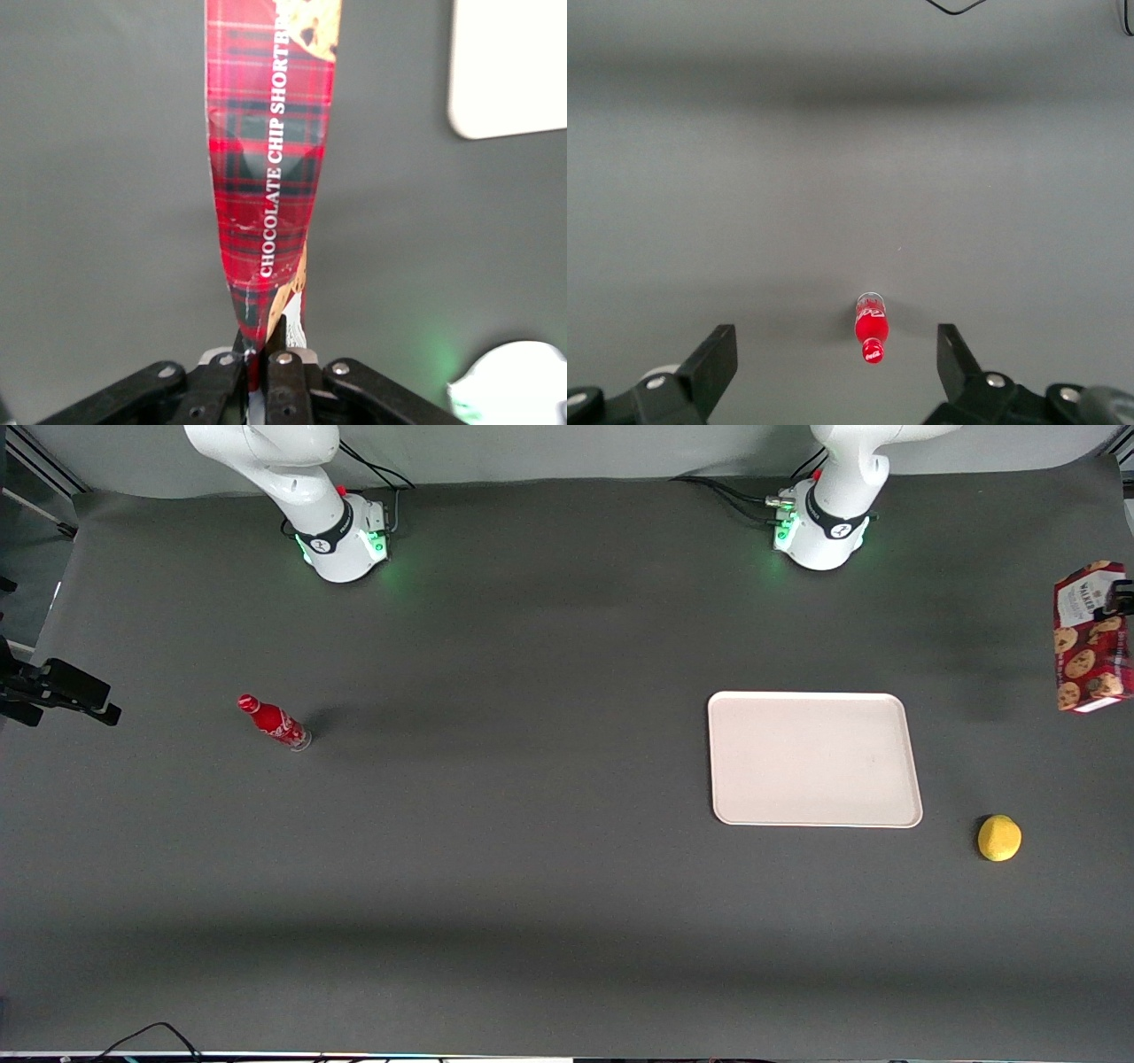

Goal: Place red cookie box on tray
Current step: 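Carry the held cookie box over the tray and lower it flat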

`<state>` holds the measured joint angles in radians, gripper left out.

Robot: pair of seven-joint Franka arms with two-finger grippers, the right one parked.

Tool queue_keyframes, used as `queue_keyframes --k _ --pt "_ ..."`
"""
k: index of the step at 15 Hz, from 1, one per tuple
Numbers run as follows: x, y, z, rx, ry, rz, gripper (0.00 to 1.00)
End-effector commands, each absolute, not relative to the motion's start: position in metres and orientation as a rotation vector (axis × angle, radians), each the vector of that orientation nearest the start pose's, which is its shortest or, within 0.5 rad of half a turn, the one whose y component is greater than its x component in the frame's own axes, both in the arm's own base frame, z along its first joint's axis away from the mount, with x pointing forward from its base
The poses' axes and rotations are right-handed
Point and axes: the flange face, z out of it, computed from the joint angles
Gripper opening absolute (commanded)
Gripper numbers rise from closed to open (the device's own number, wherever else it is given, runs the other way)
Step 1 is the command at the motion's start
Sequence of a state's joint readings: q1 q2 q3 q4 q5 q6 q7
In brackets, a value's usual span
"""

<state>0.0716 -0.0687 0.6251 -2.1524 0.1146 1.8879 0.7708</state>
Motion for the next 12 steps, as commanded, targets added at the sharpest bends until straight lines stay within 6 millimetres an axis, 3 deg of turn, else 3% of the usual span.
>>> queue_keyframes --k 1,3,6,9,12 --pt "0.430 0.258 0.481 -3.190 0.049 0.351 0.00" --pt "0.446 0.195 0.499 -3.161 -0.054 0.376 0.00" --pt "0.474 0.106 0.493 -3.172 -0.093 0.399 0.00" --pt "0.507 0.054 0.439 -3.141 -0.082 0.424 0.00" --pt "0.534 0.048 0.360 -3.126 -0.047 0.446 0.00"
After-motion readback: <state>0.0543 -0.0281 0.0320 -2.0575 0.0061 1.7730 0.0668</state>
